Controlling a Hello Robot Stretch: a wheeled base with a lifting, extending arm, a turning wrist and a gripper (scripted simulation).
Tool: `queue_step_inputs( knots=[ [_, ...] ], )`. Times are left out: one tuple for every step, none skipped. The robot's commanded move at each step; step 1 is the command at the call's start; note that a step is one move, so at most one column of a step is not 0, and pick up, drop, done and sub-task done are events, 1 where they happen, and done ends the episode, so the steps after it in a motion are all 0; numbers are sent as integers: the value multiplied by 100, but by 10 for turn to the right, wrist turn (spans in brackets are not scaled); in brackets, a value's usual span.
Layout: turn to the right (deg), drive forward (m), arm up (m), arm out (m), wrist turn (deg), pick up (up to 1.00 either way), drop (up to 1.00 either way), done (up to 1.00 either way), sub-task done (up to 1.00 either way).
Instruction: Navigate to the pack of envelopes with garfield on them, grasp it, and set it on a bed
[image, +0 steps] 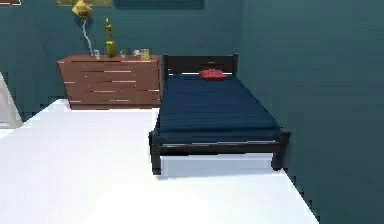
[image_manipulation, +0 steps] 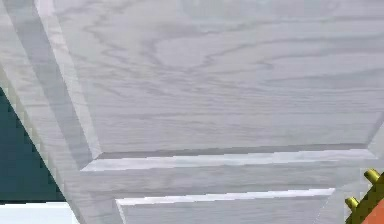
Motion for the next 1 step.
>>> queue_step_inputs(
  knots=[
    [0,45,0,0,0,0,0,0,0]
  ],
)
